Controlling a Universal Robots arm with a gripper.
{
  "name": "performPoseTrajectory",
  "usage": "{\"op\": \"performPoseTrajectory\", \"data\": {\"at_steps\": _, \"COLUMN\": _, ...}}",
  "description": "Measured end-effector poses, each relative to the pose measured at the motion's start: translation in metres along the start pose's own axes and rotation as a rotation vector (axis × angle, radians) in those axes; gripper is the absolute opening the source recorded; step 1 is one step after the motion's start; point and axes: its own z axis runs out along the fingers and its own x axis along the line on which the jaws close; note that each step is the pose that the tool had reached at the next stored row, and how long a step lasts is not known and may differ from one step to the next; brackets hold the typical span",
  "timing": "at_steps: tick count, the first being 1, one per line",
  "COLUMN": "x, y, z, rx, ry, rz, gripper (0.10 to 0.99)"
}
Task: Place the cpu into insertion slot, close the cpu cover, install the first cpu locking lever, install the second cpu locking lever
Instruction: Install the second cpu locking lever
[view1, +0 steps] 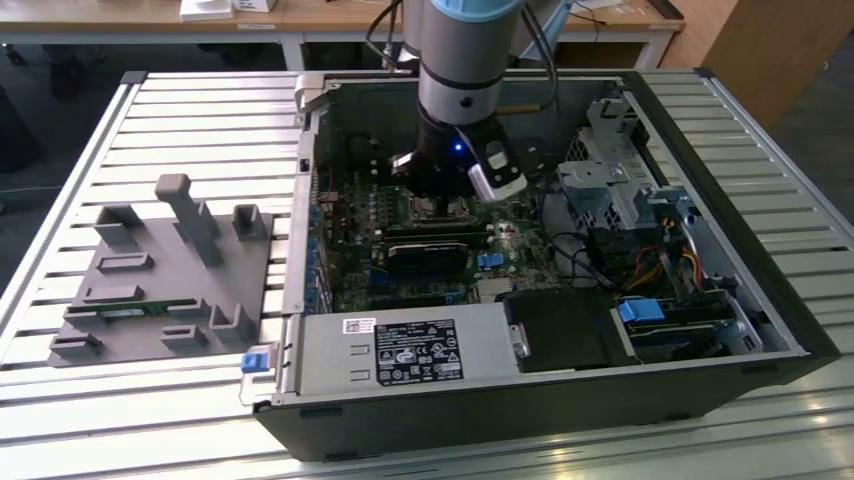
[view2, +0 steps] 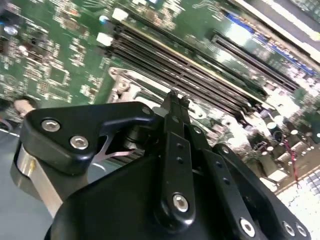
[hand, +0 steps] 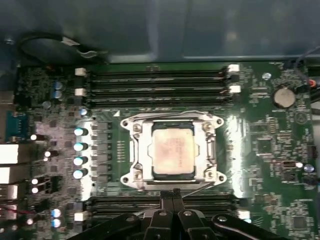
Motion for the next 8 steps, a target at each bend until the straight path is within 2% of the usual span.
{"op": "performPoseTrajectory", "data": {"at_steps": 4, "x": 0.0061, "y": -0.0014, "z": 0.0013, "rx": -0.001, "ry": -0.0001, "rz": 0.000, "gripper": 0.106}}
{"op": "performPoseTrajectory", "data": {"at_steps": 8, "x": 0.0070, "y": -0.0022, "z": 0.0050, "rx": -0.004, "ry": 0.0004, "rz": 0.000, "gripper": 0.106}}
